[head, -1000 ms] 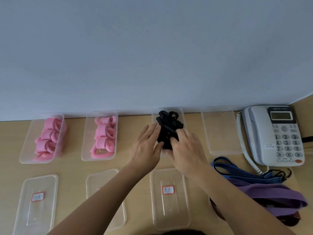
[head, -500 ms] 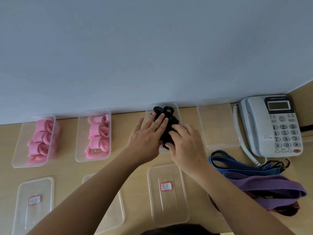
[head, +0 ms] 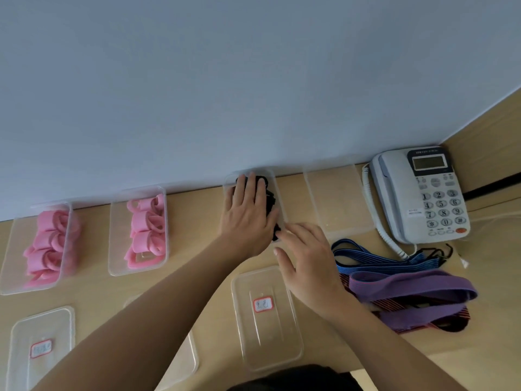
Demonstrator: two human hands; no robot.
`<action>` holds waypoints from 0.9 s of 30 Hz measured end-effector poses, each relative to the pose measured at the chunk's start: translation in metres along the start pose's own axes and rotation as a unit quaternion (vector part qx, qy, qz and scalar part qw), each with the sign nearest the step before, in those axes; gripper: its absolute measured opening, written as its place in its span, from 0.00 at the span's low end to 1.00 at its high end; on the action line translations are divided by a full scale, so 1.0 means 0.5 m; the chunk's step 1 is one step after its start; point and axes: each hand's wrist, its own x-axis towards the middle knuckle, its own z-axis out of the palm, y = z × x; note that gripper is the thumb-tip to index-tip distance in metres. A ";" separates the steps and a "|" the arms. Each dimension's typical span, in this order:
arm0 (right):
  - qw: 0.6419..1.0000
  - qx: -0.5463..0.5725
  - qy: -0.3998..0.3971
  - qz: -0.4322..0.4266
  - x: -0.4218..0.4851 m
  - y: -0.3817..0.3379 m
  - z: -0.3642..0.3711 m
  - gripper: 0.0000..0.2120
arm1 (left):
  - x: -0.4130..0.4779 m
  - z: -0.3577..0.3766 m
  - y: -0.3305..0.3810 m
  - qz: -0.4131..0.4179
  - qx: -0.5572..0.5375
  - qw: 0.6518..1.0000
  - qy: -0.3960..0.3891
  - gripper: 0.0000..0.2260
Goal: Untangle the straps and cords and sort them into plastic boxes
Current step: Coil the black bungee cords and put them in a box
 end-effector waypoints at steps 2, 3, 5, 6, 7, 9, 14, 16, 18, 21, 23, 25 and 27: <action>1.000 0.004 0.005 0.006 -0.022 0.014 -0.005 0.11 | 0.000 0.020 -0.005 0.008 0.053 0.999 0.005 0.32; 1.000 0.008 0.012 0.009 -0.031 0.022 -0.008 0.10 | -0.001 0.023 -0.011 0.019 0.070 0.997 0.006 0.32; 0.999 0.013 0.026 0.016 -0.041 0.033 -0.010 0.10 | 0.001 0.020 -0.024 0.038 0.097 0.994 -0.009 0.33; 0.999 0.017 0.028 0.021 -0.044 0.035 -0.010 0.10 | 0.003 0.016 -0.027 0.042 0.104 0.993 -0.020 0.33; 0.999 0.022 0.027 0.023 -0.045 0.035 -0.013 0.10 | 0.005 0.012 -0.027 0.043 0.105 0.993 -0.026 0.33; 0.999 0.035 0.022 0.018 -0.047 0.037 -0.023 0.10 | 0.004 0.001 -0.015 0.034 0.089 0.995 -0.016 0.31; 0.999 0.039 -0.006 0.033 -0.079 0.086 -0.100 0.19 | -0.024 -0.023 0.070 0.091 -0.039 0.985 0.142 0.21; 0.997 0.017 -0.036 0.063 -0.108 0.129 -0.146 0.25 | -0.039 -0.010 0.115 0.168 -0.077 0.964 0.193 0.16; 0.988 -0.027 -0.120 0.093 -0.129 0.173 -0.188 0.33 | -0.054 0.002 0.150 0.212 -0.100 0.950 0.206 0.13; 0.948 -0.134 -0.270 0.100 -0.145 0.229 -0.225 0.44 | -0.073 0.026 0.191 0.229 -0.110 0.943 0.216 0.10; 0.932 -0.168 -0.302 0.105 -0.147 0.241 -0.224 0.44 | -0.081 0.037 0.190 0.174 -0.089 0.954 0.227 0.13; 0.934 -0.188 -0.286 0.104 -0.145 0.243 -0.210 0.40 | -0.079 0.039 0.169 0.069 -0.029 0.975 0.208 0.18; 0.938 -0.192 -0.267 0.109 -0.144 0.244 -0.197 0.36 | -0.071 0.041 0.139 -0.022 0.024 0.989 0.141 0.22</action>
